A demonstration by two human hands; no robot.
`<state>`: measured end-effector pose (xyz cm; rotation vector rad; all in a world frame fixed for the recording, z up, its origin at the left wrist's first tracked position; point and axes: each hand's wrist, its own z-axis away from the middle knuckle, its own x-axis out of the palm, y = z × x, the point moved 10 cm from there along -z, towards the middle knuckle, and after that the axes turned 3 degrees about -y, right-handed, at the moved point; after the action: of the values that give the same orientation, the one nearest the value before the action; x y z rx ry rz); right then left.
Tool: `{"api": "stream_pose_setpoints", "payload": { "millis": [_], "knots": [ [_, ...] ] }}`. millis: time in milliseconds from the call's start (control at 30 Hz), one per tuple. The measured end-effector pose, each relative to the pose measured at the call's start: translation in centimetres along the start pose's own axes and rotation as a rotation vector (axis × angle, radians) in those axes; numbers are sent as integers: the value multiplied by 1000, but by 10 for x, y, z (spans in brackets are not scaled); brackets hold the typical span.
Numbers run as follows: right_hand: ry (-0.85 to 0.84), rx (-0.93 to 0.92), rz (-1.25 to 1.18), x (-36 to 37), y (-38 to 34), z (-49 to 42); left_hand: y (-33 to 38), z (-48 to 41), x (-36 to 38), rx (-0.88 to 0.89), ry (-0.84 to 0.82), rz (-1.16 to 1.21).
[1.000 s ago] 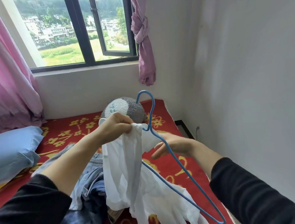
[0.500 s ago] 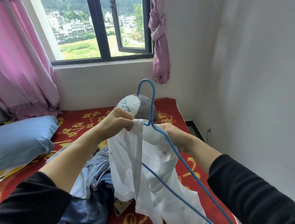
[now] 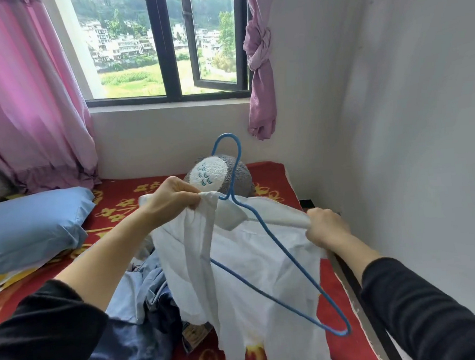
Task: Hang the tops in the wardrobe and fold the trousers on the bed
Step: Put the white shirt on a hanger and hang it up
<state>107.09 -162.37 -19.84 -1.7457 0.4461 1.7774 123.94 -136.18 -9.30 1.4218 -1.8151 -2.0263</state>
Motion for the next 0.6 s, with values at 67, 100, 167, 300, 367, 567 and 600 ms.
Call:
{"api": "stream_pose_setpoints", "payload": {
  "millis": [67, 100, 167, 300, 367, 567, 600],
  "knots": [
    [17, 68, -56, -1, 29, -3, -15, -1, -20, -31, 106, -40],
    [34, 86, -118, -3, 39, -6, -20, -1, -28, -55, 154, -62],
    [60, 102, -328, -9, 50, -9, -29, -1, -35, -89, 220, -91],
    [101, 157, -663, -19, 61, -17, -31, 1, -37, -112, 318, -200],
    [143, 187, -772, -25, 62, -16, -26, 3, -33, -115, 325, -212],
    [327, 84, -673, -71, 41, 4, -22, 7, -20, -129, 291, -327],
    [340, 57, -641, -77, 37, 6, -22, 8, -18, -127, 289, -344]
  ]
}}
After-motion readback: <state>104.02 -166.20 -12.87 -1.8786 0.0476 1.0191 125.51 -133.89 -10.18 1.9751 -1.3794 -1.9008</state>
